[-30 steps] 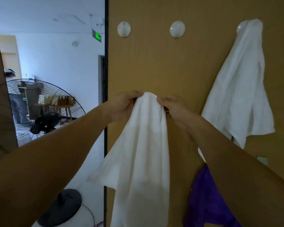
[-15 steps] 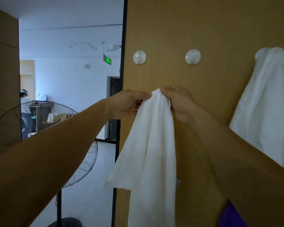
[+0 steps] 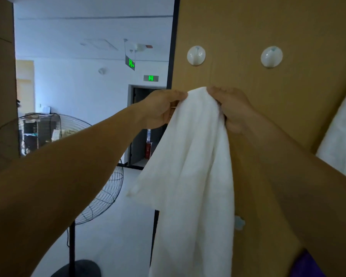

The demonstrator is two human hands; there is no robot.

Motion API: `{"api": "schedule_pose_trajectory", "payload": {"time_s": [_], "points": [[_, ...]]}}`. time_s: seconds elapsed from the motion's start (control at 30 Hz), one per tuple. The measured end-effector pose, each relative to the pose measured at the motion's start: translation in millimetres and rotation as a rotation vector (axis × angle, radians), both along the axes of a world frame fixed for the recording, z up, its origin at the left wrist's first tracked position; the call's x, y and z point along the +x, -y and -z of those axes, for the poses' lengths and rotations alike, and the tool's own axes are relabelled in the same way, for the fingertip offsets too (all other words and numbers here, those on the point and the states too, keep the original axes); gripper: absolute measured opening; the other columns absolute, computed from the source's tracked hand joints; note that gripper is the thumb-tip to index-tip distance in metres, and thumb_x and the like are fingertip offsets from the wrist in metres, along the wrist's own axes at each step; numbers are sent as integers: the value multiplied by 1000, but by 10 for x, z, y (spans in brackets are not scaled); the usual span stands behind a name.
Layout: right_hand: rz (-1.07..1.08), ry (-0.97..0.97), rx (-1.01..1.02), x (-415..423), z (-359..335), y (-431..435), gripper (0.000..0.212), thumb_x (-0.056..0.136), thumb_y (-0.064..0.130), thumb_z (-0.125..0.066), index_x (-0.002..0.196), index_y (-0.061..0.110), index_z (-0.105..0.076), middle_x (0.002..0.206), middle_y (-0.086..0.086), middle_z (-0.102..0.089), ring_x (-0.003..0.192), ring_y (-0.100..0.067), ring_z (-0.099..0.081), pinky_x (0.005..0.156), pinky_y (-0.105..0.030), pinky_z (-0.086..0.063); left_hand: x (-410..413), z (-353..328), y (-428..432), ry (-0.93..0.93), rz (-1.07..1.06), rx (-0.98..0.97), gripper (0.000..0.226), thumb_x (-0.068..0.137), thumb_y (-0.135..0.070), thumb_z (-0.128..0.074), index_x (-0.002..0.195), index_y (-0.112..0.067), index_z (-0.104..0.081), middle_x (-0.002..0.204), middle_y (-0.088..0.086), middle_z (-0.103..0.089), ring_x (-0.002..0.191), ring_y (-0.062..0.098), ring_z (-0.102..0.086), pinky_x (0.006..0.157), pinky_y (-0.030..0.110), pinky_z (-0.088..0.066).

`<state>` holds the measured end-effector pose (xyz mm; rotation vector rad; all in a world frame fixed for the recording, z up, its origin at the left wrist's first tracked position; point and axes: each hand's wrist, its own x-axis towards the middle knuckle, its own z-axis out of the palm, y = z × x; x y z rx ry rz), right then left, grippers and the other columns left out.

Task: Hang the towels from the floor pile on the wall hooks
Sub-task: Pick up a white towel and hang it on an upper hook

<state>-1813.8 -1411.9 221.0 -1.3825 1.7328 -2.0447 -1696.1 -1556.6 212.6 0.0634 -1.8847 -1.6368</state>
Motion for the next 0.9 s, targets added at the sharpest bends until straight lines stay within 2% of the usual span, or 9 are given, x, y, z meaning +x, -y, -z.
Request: {"api": "schedule_pose_trajectory", "payload": {"time_s": [0.07, 0.17, 0.3, 0.37, 0.47, 0.6, 0.67, 0.77, 0.9], "points": [[-51, -38, 37, 4, -27, 33, 25, 94, 25, -59, 110, 7, -66, 106, -5, -71, 96, -15, -67, 90, -31, -53, 1, -31, 73, -46, 45, 48, 18, 94, -18, -53, 100, -5, -65, 96, 8, -67, 89, 22, -64, 80, 34, -54], [-43, -77, 8, -7, -112, 128, 18, 93, 24, -60, 100, 10, -69, 101, -5, -73, 94, -17, -68, 89, -33, -54, 17, -147, 106, -43, 60, 45, 18, 94, -20, -51, 85, -12, -64, 78, 3, -70, 75, 17, -66, 66, 29, -52], [158, -113, -77, -35, -328, 313, 20, 91, 32, -60, 90, 14, -68, 95, -4, -72, 87, -19, -66, 81, -36, -54, 23, -376, 108, -83, 22, -23, 17, 92, -21, -55, 95, -9, -67, 88, 5, -73, 80, 18, -69, 71, 29, -55], [225, -142, -131, -39, -462, 390, 22, 90, 33, -60, 85, 13, -66, 86, -3, -66, 78, -16, -58, 71, -32, -49, -15, -514, 119, -130, -70, -86, 16, 91, -19, -57, 98, -7, -66, 96, 9, -71, 88, 22, -67, 80, 35, -55], [305, -200, -190, -65, -695, 469, 24, 90, 29, -61, 91, 7, -69, 86, -2, -66, 75, -13, -57, 68, -28, -48, -106, -761, 133, -194, -255, -181, 11, 89, -20, -63, 91, -10, -66, 94, 9, -69, 86, 23, -64, 82, 36, -54], [378, -254, -238, -137, -1091, 544, 17, 90, 27, -61, 83, 13, -66, 74, 4, -60, 67, -9, -53, 57, -22, -43, -246, -1216, 151, -242, -384, -252, 11, 88, -24, -65, 92, -14, -66, 91, 1, -67, 84, 18, -64, 71, 28, -54], [410, -279, -260, -170, -1290, 606, 17, 89, 26, -62, 82, 12, -67, 75, 3, -60, 67, -10, -53, 58, -23, -42, -299, -1413, 172, -255, -431, -272, 11, 89, -24, -65, 94, -14, -64, 89, 1, -65, 81, 17, -62, 67, 26, -52], [447, -313, -289, -241, -1519, 719, 15, 86, 26, -66, 79, 13, -70, 80, -1, -65, 76, -14, -59, 69, -26, -47, -387, -1593, 215, -241, -490, -301, 14, 91, -22, -60, 80, -16, -57, 81, -1, -57, 71, 14, -55, 56, 21, -44], [532, -394, -219, -368, -1558, 788, 19, 87, 31, -63, 71, 19, -64, 78, 1, -64, 79, -19, -61, 73, -31, -48, -524, -1577, 329, -232, -566, -366, 21, 91, -20, -55, 71, -19, -49, 73, -2, -46, 63, 13, -45, 53, 21, -36]]}}
